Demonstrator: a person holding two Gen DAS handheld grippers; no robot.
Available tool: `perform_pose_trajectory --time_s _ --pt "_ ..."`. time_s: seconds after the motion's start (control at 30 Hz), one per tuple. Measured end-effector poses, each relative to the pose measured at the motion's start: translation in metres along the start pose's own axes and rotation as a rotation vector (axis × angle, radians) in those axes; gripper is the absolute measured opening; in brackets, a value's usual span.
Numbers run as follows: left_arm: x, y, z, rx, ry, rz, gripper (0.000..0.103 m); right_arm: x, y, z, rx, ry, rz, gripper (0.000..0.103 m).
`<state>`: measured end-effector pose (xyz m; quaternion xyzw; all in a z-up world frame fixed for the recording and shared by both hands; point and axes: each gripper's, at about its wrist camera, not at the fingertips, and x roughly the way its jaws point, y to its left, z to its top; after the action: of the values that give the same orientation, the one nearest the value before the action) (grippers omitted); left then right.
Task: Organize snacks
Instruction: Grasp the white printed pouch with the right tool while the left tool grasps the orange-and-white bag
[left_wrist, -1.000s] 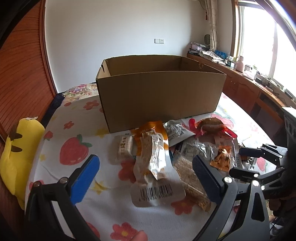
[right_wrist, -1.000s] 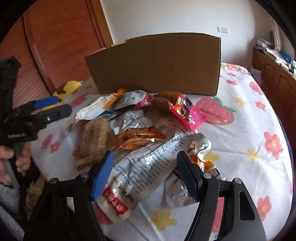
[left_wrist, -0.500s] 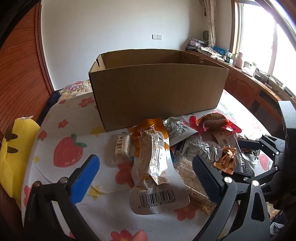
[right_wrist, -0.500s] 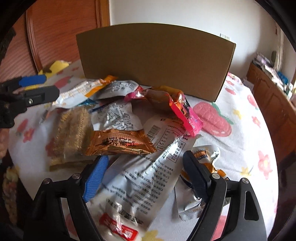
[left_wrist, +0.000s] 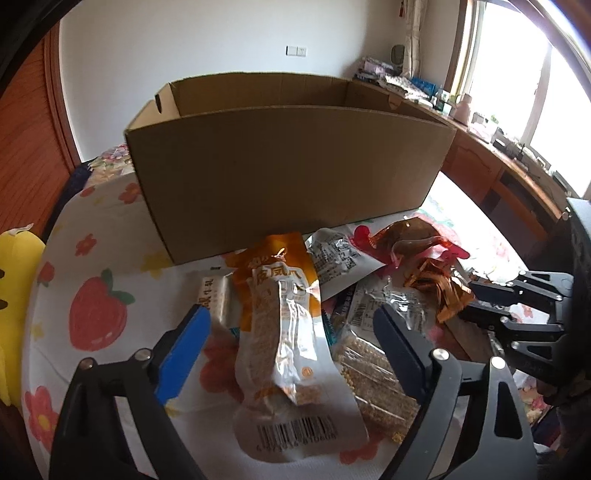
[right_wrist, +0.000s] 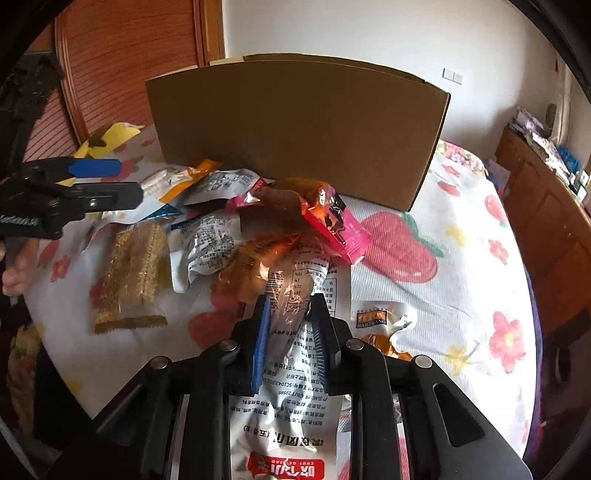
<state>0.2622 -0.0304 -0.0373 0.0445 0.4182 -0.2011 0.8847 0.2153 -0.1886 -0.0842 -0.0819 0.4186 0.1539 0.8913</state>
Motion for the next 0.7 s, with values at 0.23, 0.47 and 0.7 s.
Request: perform_pose_trajectory --time_s 0.23,0.47,0.7 --pt "0.021 0.006 0.008 -0.033 0.071 -0.022 0.068 -0.002 -0.005 -0.002 0.012 -0.002 0.027 0.022" --pt "0.035 -0.001 0.006 -0.006 0.121 -0.008 0.059 -0.002 -0.008 -0.003 0.017 -0.016 0.043 0.024" --pt "0.050 0.002 0.010 0.016 0.166 0.031 0.071 -0.004 -0.009 -0.003 0.014 -0.001 0.059 0.036"
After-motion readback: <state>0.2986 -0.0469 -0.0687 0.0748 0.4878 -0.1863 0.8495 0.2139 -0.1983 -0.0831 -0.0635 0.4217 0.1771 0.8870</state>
